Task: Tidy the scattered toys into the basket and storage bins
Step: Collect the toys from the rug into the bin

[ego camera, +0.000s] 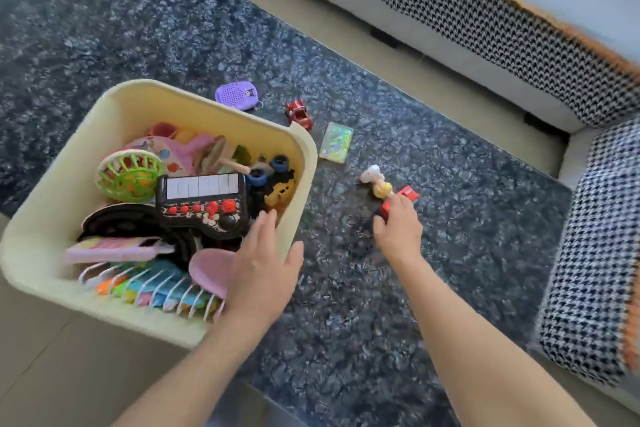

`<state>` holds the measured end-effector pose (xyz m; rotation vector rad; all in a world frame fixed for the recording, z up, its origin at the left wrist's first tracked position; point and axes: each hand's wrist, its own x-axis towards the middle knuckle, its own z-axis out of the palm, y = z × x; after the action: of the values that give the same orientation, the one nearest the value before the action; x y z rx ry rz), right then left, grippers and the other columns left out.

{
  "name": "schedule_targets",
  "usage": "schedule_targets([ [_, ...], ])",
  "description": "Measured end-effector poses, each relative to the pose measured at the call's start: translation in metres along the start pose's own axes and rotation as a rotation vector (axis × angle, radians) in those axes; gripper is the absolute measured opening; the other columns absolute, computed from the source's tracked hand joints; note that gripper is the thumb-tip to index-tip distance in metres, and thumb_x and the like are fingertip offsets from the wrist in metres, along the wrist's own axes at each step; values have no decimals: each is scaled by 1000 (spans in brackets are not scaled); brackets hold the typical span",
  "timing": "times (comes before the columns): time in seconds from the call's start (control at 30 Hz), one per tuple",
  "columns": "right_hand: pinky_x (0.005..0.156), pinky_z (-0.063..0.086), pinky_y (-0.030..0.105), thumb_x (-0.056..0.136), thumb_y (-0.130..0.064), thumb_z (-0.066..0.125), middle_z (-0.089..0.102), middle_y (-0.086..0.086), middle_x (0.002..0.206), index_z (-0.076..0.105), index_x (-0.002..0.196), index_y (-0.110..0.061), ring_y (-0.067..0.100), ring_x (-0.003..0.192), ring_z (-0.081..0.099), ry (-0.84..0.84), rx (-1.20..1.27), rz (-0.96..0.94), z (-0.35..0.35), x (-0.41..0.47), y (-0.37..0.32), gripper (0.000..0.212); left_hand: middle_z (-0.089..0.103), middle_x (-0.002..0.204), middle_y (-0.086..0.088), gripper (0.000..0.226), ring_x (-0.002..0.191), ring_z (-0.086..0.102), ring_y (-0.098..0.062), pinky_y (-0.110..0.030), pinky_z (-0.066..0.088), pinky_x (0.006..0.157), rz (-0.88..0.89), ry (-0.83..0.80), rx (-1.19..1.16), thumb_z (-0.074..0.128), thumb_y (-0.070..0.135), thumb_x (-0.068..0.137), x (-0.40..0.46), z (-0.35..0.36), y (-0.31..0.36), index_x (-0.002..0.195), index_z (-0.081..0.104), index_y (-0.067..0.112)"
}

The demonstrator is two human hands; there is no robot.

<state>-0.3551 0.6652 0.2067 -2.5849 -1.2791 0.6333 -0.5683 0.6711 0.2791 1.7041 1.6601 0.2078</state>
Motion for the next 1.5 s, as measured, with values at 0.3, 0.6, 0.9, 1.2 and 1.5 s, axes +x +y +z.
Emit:
schedule_targets([
  [0.3,113,15,53,83,-33,66,-8,5,157,13,147,-30,31,144,5,-249,-1,191,7,63,42,83,60,71,-20,76,29,47,-32,-24,30,26,177,143,491,81,6,63,25,52,-13,130,46,-6],
  [0.6,95,38,14,72,-18,77,33,1,121,51,122,-17,6,106,43,23,413,-34,4,19,14,57,55,66,-7,85,28,41,-18,-16,16,29,239,114,584,86,16,53,30,41,-16,127,47,2],
  [0.9,99,39,45,71,-41,63,44,15,142,46,132,-22,30,125,47,123,222,-783,-3,5,-145,66,55,64,9,65,42,57,-16,-20,31,32,175,-6,414,81,10,65,33,11,-44,118,44,16],
  [1.2,115,17,48,92,-31,55,5,12,157,21,147,-25,27,145,8,-159,-144,31,16,73,-40,65,45,86,11,66,34,29,-8,-6,1,36,389,-69,487,58,32,79,46,-36,-102,140,35,21],
  [1.5,92,41,43,89,-10,54,29,15,138,31,136,-29,39,113,44,-329,-43,147,39,90,-18,55,55,86,12,80,41,49,-10,-10,18,31,457,-61,480,80,21,64,63,-48,-114,135,43,20],
])
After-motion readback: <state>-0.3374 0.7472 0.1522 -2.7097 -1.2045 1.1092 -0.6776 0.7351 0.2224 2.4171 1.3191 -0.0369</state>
